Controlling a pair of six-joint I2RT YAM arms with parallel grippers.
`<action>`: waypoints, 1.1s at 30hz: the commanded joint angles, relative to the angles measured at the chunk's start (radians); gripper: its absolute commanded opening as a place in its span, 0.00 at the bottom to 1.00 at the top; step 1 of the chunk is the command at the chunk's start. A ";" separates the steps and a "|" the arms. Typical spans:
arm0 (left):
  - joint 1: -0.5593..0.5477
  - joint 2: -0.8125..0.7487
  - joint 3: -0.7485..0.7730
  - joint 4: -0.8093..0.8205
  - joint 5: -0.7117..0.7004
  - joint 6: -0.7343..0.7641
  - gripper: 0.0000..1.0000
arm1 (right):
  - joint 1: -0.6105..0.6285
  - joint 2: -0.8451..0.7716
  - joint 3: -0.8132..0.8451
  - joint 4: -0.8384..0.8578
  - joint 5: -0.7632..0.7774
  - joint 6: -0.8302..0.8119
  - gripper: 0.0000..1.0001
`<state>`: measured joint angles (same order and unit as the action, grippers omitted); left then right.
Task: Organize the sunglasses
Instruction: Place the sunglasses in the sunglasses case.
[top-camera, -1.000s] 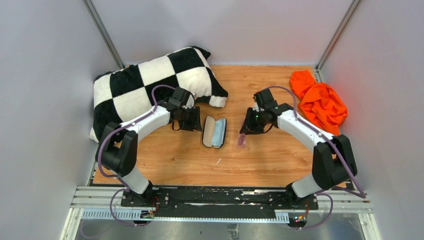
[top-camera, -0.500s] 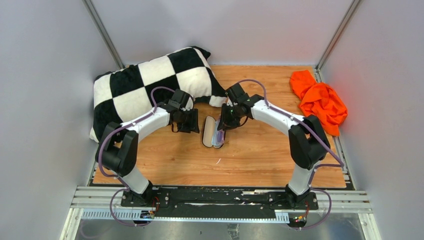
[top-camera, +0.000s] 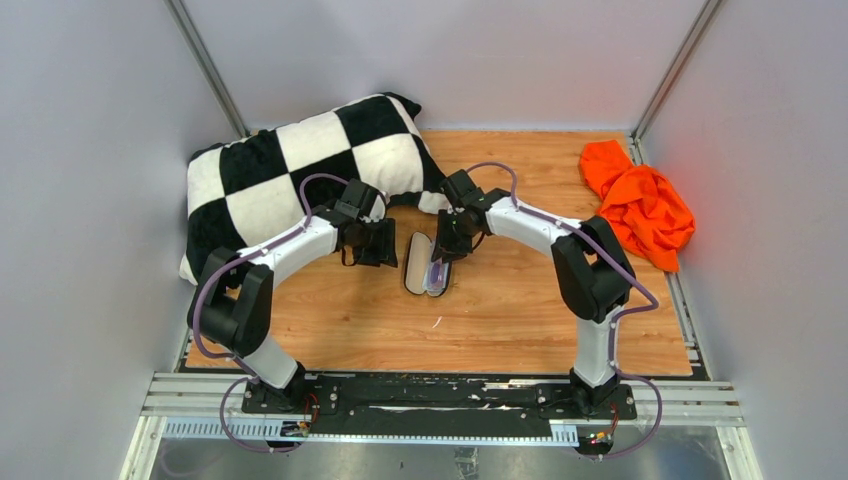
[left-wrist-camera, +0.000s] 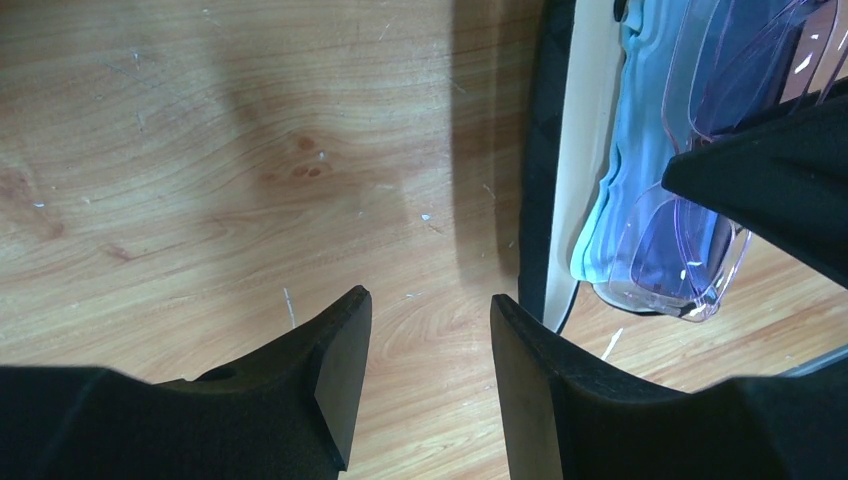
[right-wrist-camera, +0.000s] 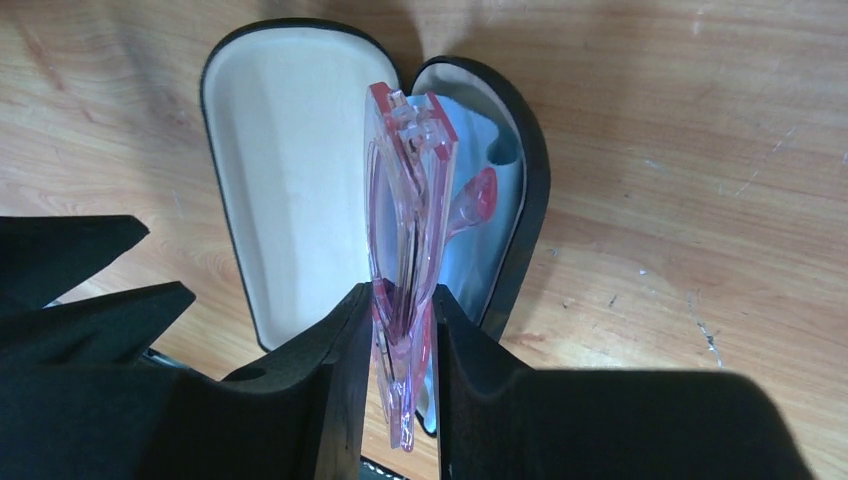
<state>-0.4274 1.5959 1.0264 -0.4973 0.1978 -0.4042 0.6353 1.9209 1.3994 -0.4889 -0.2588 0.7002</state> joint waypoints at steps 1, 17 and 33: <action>0.007 -0.022 -0.024 0.002 0.009 0.012 0.53 | 0.014 0.029 0.021 -0.020 0.043 0.009 0.29; 0.008 -0.028 -0.016 -0.002 0.006 0.007 0.53 | 0.014 0.007 0.002 -0.046 0.046 -0.011 0.45; 0.007 0.015 0.014 -0.010 0.016 -0.007 0.53 | -0.001 -0.173 -0.088 -0.041 0.103 0.004 0.46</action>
<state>-0.4274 1.5944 1.0096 -0.4995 0.2161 -0.4160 0.6353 1.8057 1.3521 -0.5011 -0.2092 0.6968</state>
